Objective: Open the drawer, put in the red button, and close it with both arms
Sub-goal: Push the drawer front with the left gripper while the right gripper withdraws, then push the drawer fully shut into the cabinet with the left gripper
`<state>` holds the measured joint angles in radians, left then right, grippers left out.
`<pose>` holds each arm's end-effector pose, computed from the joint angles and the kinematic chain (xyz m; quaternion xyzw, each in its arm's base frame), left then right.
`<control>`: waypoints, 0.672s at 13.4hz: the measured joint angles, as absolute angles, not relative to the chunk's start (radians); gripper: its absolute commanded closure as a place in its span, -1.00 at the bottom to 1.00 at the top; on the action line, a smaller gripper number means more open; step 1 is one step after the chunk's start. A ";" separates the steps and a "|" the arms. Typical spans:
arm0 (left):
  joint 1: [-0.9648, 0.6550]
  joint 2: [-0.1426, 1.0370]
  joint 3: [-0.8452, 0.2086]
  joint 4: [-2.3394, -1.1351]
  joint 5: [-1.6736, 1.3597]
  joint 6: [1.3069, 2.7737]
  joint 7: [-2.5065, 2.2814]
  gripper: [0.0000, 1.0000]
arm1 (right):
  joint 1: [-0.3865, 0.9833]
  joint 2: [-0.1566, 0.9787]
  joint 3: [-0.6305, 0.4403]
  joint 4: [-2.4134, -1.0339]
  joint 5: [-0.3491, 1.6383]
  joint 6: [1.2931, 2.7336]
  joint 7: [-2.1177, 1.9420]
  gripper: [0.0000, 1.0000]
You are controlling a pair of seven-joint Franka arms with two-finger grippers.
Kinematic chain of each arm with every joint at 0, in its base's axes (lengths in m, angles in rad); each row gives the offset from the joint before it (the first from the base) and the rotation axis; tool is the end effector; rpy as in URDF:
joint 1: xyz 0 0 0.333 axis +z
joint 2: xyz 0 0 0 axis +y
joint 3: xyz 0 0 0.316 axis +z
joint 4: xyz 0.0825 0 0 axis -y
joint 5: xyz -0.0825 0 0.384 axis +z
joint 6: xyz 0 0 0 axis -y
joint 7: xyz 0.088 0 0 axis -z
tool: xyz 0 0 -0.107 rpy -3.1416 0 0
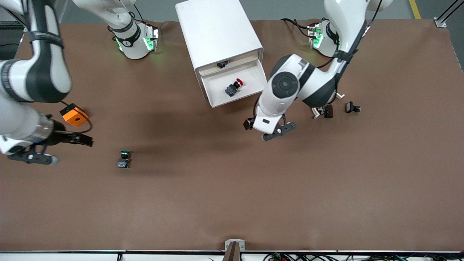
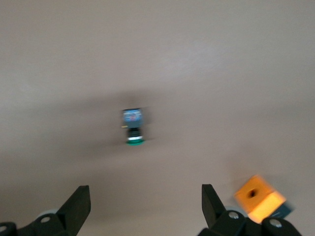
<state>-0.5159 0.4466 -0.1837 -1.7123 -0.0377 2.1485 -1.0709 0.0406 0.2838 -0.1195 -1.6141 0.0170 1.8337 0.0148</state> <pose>0.5139 -0.4190 0.3346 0.9776 0.2030 -0.0439 0.0336 0.6372 -0.0418 0.4567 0.9984 -0.0474 -0.0313 0.0076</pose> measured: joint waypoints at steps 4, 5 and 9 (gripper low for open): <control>-0.577 0.446 -0.187 -1.805 -0.032 2.247 -1.105 -1.00 | -0.064 0.285 -0.118 -1.614 -0.024 1.873 -0.228 -1.00; -0.587 0.446 -0.187 -1.818 -0.032 2.261 -1.119 -1.00 | -0.077 0.285 -0.117 -1.614 -0.030 1.886 -0.290 -1.00; -0.605 0.440 -0.207 -1.829 -0.031 2.269 -1.160 -1.00 | -0.089 0.286 -0.111 -1.602 -0.032 1.912 -0.327 -1.00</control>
<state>-0.6049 0.4403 -0.2065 -1.8288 -0.0311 2.2687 -1.1597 -0.0894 0.2857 -0.1109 -1.6019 -0.0319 1.9118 -0.3271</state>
